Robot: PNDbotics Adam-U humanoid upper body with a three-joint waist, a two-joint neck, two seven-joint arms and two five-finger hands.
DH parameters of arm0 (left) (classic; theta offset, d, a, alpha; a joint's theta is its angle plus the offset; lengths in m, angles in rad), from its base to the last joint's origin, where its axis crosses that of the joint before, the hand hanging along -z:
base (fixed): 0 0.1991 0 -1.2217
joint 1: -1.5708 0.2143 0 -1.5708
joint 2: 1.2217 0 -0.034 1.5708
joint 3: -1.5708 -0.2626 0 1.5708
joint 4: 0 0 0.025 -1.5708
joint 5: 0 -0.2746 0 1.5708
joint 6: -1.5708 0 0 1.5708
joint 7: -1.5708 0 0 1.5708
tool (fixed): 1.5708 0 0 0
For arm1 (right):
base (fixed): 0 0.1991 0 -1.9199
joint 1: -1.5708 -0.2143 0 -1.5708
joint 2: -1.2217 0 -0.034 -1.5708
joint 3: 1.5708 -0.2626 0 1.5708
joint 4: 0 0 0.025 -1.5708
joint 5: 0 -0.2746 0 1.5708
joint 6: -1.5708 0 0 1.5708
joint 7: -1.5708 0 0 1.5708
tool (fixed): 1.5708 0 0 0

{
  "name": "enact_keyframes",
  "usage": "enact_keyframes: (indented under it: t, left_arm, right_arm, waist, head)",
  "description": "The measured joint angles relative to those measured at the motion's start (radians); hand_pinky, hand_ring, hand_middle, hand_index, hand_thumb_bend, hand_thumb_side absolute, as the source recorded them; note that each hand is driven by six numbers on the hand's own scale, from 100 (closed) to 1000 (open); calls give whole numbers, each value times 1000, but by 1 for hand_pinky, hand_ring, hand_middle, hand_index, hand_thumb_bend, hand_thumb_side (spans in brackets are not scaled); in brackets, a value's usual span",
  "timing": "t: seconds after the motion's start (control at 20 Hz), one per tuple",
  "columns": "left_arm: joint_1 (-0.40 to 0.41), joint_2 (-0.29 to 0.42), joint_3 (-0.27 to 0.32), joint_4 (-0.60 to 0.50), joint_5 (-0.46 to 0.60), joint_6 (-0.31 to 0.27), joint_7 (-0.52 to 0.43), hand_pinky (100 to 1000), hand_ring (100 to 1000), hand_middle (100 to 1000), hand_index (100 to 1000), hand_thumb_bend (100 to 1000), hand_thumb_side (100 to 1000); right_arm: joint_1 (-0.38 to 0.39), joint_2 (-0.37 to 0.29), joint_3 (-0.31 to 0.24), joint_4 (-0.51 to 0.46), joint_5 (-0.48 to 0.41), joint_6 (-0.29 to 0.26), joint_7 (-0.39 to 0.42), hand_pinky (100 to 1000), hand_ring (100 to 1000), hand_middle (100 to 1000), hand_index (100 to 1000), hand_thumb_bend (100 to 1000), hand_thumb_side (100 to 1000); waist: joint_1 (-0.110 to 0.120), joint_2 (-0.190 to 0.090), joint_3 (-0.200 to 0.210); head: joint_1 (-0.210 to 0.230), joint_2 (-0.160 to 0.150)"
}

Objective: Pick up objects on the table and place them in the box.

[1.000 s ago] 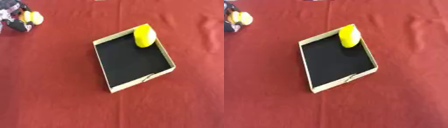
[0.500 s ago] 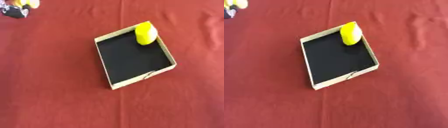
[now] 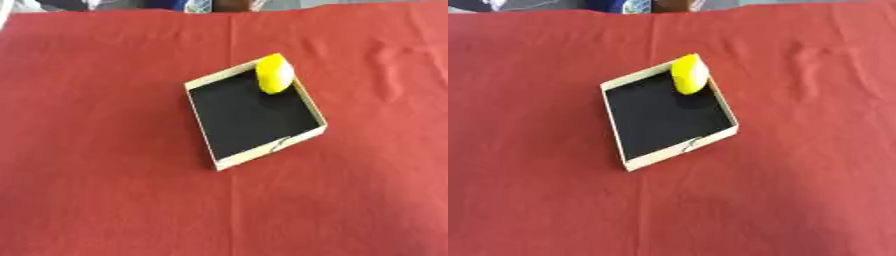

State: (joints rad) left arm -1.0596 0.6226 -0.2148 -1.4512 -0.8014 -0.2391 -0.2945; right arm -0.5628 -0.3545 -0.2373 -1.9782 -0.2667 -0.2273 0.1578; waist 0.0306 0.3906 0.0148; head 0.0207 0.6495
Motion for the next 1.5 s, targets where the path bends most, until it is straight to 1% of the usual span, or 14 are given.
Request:
enact_keyframes:
  t: [0.1,0.2,0.35,0.5,0.6,0.75,0.95,1.2,1.25,1.3,1.35,1.4,1.45,1.5]
  left_arm:
    - [25,-48,-32,-83,14,2,-27,677,599,536,658,113,100]
    - [56,-108,-54,-146,12,9,-51,672,590,526,653,100,100]
    - [104,-203,-64,-205,-9,30,-71,667,583,519,648,100,100]
    - [153,-279,-70,-229,-57,48,-77,667,583,519,649,100,100]
    - [182,-316,-77,-223,-91,51,-78,667,579,516,647,100,100]
    - [207,-359,-89,-184,-123,50,-78,666,578,518,654,100,100]
    - [232,-408,-99,-106,-145,52,-69,667,577,517,658,100,100]
    - [251,-461,-101,5,-192,69,-21,682,598,539,687,100,100]
    - [253,-469,-101,27,-203,70,-6,692,612,555,706,100,100]
    - [256,-476,-101,47,-213,71,10,728,663,608,756,100,100]
    - [260,-480,-101,63,-222,69,25,779,733,685,825,119,100]
    - [260,-484,-101,75,-230,66,37,840,800,757,881,183,100]
    - [260,-486,-101,82,-238,61,47,879,840,790,905,235,131]
    - [260,-487,-101,84,-246,56,56,927,890,830,935,336,227]
  right_arm:
    - [-1,1,4,0,0,-3,-6,901,959,779,870,100,663]
    - [-4,2,4,0,0,-6,-14,900,958,779,869,100,663]
    - [-5,3,4,0,0,-9,-25,900,957,779,869,100,663]
    - [-5,4,4,0,1,-13,-33,900,958,779,869,100,665]
    - [-4,6,4,0,1,-12,-36,901,958,779,869,100,666]
    - [-3,7,4,0,2,-12,-38,901,959,779,869,100,668]
    - [-1,11,4,0,2,-11,-37,901,961,779,869,100,668]
    - [0,18,4,0,1,-8,-34,901,961,779,869,100,670]
    - [0,19,4,0,1,-8,-34,901,961,778,868,100,670]
    - [0,20,4,0,1,-7,-34,901,962,778,868,100,670]
    - [0,22,4,0,1,-7,-33,900,962,778,868,100,670]
    - [0,23,4,0,1,-7,-33,900,962,778,868,100,670]
    - [0,24,4,0,1,-7,-33,900,962,778,868,100,670]
    - [1,25,4,0,1,-6,-32,900,962,778,868,100,670]
  waist:
    - [-8,-14,10]
    - [-12,-21,19]
    - [-15,-24,25]
    - [-15,-29,34]
    - [-15,-29,38]
    - [-13,-29,42]
    - [-8,-29,37]
    - [-7,-29,23]
    - [-6,-29,22]
    - [-5,-28,22]
    - [-5,-28,22]
    - [-5,-28,22]
    - [-4,-28,22]
    - [-3,-28,23]
  head:
    - [-13,14]
    - [-25,26]
    - [-45,36]
    - [-59,36]
    - [-60,36]
    - [-61,36]
    - [-61,36]
    - [-56,35]
    - [-55,35]
    - [-54,35]
    - [-54,35]
    - [-54,35]
    - [-55,35]
    - [-55,35]
